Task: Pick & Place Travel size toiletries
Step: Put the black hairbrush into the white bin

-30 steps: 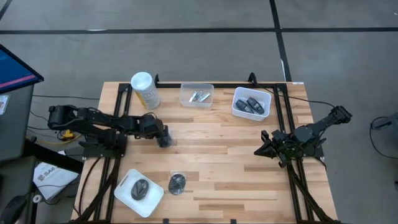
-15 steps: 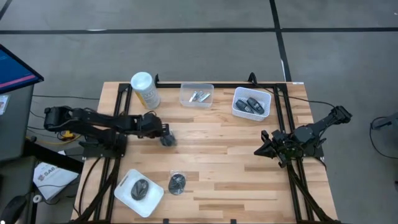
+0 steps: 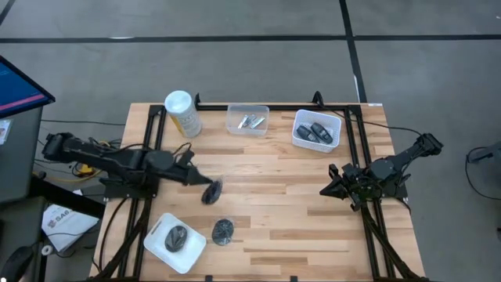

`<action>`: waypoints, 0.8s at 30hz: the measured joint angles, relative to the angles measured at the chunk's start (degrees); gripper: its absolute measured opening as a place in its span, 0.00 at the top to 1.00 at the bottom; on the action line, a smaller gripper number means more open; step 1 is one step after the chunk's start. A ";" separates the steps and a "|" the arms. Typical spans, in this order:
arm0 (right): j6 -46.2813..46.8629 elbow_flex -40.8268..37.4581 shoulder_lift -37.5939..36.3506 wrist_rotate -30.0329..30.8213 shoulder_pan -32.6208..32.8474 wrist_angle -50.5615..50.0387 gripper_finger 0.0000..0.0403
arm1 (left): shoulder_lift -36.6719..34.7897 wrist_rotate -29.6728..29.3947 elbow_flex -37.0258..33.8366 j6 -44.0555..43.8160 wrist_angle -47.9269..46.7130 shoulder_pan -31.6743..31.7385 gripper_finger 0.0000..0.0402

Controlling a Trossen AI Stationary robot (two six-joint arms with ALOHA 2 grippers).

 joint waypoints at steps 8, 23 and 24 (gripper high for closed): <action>0.00 0.00 0.00 -0.02 0.00 -0.02 1.00 | -2.02 6.11 1.28 -1.32 5.15 -15.13 1.00; 0.00 0.00 0.00 0.00 0.02 -0.02 1.00 | 17.24 -1.32 16.49 16.40 -1.89 -37.33 1.00; 0.00 0.00 0.00 0.00 0.00 -0.02 1.00 | 18.15 -1.55 17.08 17.49 -4.40 -38.12 1.00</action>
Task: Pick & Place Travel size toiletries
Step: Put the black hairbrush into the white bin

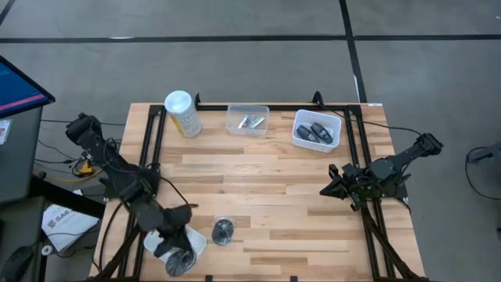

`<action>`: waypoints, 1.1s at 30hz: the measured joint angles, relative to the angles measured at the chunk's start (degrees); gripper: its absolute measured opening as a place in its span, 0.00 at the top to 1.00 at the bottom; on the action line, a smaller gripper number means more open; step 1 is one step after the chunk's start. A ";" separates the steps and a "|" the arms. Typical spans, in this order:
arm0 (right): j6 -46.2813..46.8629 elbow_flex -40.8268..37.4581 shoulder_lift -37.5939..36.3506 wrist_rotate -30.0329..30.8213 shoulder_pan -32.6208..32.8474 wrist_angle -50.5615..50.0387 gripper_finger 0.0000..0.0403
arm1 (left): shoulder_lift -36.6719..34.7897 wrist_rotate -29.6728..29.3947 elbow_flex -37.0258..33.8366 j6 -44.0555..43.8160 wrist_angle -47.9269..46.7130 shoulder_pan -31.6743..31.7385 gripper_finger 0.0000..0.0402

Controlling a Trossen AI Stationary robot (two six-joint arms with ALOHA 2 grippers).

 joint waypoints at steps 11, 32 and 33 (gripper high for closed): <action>0.00 0.00 0.00 -0.02 0.00 0.00 1.00 | 4.60 -3.28 0.69 9.42 -22.05 -1.64 1.00; 0.00 0.00 0.00 -0.02 0.01 0.00 1.00 | 12.09 -3.44 0.62 12.44 -22.96 -1.94 0.93; 0.00 0.00 0.00 -0.02 0.01 0.00 1.00 | 12.01 -3.44 0.62 12.44 -22.90 -1.94 0.91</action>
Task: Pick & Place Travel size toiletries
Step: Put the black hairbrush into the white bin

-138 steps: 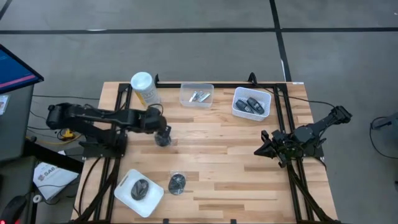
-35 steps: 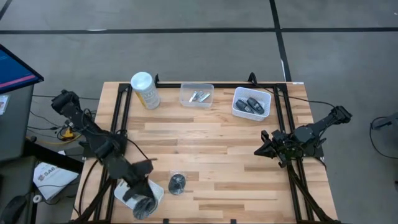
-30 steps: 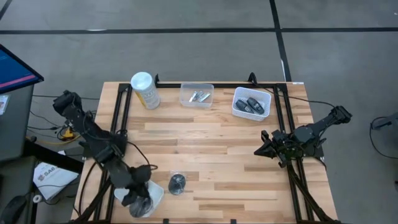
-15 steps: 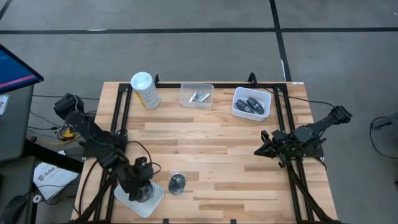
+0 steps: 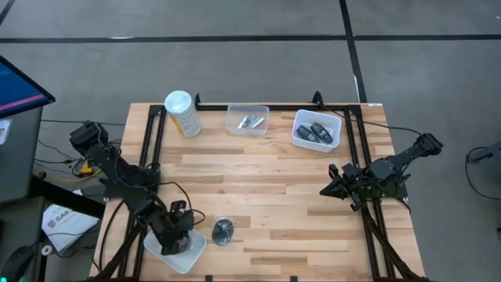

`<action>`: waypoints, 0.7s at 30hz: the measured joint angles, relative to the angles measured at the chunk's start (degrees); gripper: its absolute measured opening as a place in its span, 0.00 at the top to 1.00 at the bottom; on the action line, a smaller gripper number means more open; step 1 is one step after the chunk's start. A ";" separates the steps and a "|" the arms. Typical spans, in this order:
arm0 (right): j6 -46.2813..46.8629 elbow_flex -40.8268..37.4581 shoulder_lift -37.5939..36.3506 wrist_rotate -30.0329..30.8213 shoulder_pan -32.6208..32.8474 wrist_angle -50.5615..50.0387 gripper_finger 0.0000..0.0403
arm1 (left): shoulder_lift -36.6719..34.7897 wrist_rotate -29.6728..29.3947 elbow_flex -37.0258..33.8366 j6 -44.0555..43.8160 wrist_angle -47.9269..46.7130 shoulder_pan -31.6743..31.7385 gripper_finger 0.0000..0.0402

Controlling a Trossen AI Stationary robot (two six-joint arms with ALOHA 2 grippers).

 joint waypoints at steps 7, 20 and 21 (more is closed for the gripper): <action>0.00 0.00 0.00 -0.02 -0.01 0.00 1.00 | -0.32 2.09 0.00 -1.47 0.53 0.54 0.73; 0.00 0.00 0.00 -0.02 -0.01 0.00 1.00 | -2.12 4.70 5.66 -4.02 8.26 5.35 0.40; 0.00 0.00 0.00 -0.02 -0.01 0.00 1.00 | -2.52 2.14 6.59 -3.26 9.02 6.46 0.40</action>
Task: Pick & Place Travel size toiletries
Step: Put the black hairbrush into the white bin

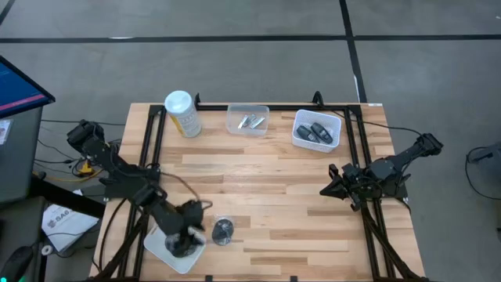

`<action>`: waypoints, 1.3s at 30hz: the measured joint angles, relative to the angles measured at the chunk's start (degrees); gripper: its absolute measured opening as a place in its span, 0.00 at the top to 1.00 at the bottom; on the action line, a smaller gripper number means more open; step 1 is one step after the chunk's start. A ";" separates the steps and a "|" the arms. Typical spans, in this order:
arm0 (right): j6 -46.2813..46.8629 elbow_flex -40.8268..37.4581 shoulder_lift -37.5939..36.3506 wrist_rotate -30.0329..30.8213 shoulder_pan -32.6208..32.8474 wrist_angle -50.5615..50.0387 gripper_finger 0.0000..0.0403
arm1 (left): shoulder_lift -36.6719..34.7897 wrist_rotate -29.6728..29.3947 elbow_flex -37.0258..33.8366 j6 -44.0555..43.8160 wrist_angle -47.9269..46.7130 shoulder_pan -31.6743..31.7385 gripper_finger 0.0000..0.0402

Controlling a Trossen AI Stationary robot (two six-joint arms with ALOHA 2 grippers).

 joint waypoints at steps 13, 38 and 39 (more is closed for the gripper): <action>0.00 0.00 0.00 0.00 0.00 0.00 1.00 | 7.53 -12.39 3.23 9.34 -0.20 16.85 0.40; 0.00 0.00 0.00 -0.09 0.00 -0.04 1.00 | 35.02 -13.61 15.53 11.44 -6.13 15.18 0.40; 0.00 0.00 0.00 -0.09 0.01 -0.04 1.00 | 35.34 -13.61 15.51 11.30 -6.23 15.10 0.40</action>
